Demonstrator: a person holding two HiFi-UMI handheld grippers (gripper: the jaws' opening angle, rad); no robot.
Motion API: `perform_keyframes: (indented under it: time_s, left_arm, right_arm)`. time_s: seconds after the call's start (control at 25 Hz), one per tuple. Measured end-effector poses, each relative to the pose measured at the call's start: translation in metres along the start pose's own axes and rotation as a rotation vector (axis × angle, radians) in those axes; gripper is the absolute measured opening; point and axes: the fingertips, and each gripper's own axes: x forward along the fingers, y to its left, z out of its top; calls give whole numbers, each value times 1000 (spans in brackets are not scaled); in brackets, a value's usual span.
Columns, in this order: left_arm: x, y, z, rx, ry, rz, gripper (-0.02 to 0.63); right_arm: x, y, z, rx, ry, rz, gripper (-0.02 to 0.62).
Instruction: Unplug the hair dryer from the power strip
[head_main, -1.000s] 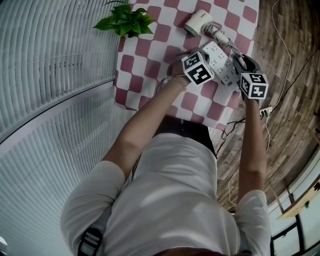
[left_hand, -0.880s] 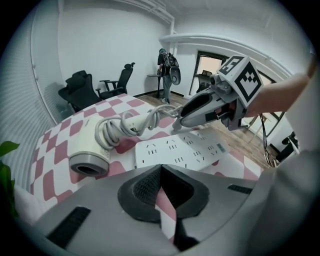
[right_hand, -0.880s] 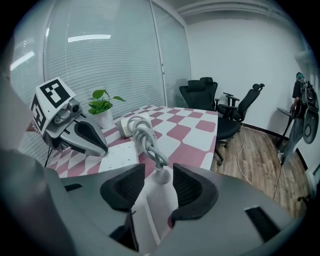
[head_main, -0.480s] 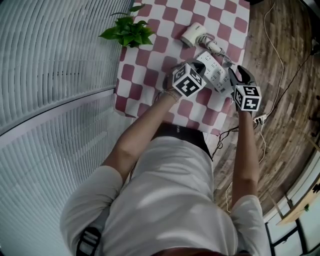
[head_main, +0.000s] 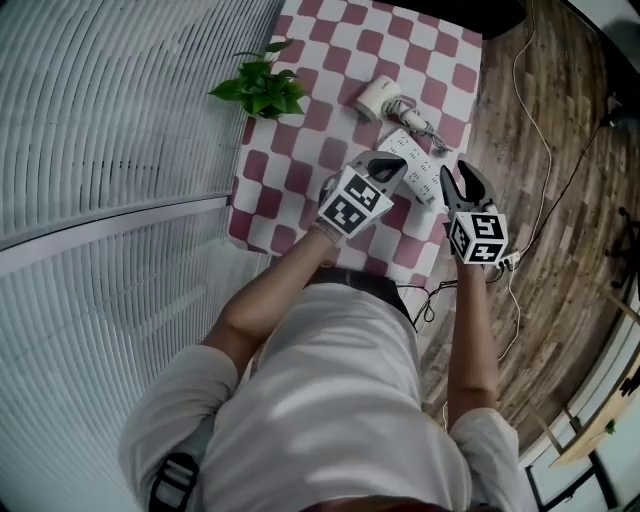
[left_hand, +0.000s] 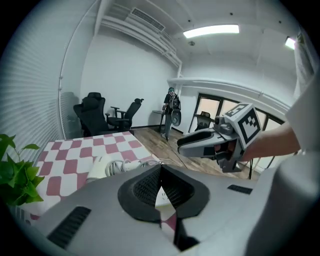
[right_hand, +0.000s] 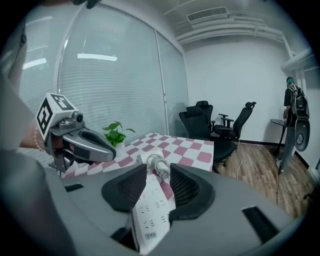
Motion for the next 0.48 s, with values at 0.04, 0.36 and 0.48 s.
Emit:
perform_keyframes:
  time_s: [0.04, 0.36, 0.48]
  left_arm:
    - [-5, -2, 7, -8, -25, -1, 29]
    - [-46, -26, 41, -40, -151, -13, 29]
    - [-66, -38, 57, -57, -222, -21, 29]
  right_arm:
    - [-5, 5, 7, 5, -17, 4, 164]
    - [-55, 51, 55, 30, -123, 33, 117]
    - [-71, 67, 67, 25, -142, 37, 98]
